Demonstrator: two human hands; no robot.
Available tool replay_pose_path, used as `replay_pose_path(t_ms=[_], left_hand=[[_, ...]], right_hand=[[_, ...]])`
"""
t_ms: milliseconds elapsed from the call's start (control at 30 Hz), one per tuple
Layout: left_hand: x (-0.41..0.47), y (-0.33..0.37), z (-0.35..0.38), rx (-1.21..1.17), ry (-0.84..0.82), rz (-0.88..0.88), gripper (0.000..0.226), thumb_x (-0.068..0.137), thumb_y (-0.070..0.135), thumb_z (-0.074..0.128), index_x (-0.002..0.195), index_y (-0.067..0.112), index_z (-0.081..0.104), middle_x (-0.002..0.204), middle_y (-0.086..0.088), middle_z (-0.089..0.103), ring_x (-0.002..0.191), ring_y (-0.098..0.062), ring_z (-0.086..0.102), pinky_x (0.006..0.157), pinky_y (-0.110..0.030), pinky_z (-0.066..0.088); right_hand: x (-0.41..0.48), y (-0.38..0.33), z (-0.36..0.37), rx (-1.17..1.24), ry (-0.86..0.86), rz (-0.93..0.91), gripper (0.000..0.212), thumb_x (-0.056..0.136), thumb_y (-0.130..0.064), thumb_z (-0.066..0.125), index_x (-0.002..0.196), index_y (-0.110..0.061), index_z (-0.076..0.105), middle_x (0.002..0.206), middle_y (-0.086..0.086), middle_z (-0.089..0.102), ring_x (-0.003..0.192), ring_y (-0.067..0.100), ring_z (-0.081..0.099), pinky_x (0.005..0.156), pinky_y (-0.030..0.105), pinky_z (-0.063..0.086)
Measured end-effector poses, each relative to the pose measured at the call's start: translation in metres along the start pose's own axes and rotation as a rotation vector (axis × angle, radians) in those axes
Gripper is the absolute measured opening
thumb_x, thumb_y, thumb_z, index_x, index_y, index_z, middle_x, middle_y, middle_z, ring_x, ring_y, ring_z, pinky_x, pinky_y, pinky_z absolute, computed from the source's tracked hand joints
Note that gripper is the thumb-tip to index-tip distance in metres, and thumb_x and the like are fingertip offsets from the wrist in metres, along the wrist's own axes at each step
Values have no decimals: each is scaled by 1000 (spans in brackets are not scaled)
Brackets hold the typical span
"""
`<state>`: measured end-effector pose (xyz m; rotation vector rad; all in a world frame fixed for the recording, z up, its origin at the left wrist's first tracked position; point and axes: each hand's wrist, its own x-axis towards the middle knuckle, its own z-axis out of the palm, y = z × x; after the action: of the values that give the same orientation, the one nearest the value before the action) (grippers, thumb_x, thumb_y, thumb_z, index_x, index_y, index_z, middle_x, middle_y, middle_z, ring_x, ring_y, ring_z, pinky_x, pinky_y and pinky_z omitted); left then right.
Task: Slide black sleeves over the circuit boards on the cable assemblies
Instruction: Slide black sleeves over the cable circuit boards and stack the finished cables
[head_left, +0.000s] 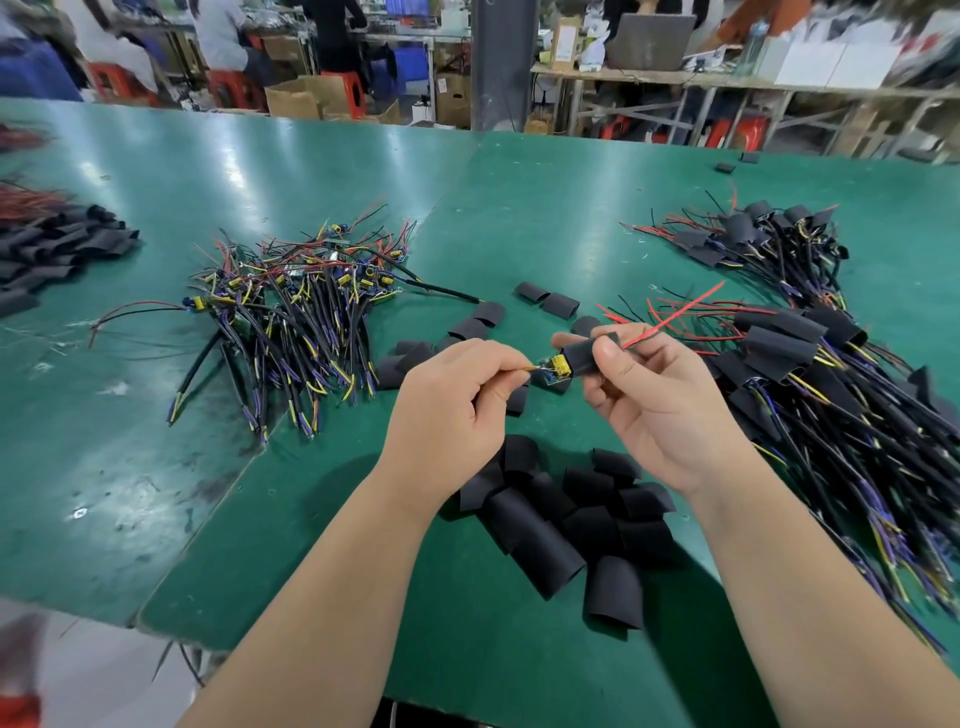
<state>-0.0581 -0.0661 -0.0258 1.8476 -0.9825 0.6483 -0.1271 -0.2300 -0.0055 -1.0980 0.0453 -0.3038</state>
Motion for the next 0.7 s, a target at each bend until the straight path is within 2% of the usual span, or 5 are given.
replay_pose_path(t_ms=[100,200,300,567,700], left_hand=[[0,-2,-1,-3,18,-15,9,85,1,64,85,8,70,75,4,65,69,-3,51,67,-10,39],[0,-1,-1,-16,20,-8,7,84,4,65,83,8,70,75,5,65,71,-6,54,69,-15,43],[1,1,-1,-31,21,-6,6,85,6,64,83,8,70,76,3,67,72,-13,59,70,-21,46],[1,2,-2,-41,4,-18,7,83,5,65,80,8,70,74,3,68,71,-17,61,70,-29,48],[2,2,-4,-55,-25,-37,7,81,5,65,78,8,70,73,4,68,70,-13,59,69,-22,46]], right_hand=[[0,2,-2,1,-16,-5,16,75,-11,63,90,-12,69,97,12,73,61,11,60,62,17,50],[1,4,-1,10,-3,20,28,80,-24,59,104,-13,70,88,6,71,63,9,61,63,16,50],[2,5,1,48,-4,52,34,85,-33,53,106,-11,69,80,4,70,64,9,64,62,17,52],[-1,10,3,47,-42,66,25,82,-24,56,94,-19,77,82,1,73,66,8,68,60,16,53],[-1,13,4,4,-49,74,24,81,-23,57,95,-18,77,84,3,74,68,10,68,63,18,54]])
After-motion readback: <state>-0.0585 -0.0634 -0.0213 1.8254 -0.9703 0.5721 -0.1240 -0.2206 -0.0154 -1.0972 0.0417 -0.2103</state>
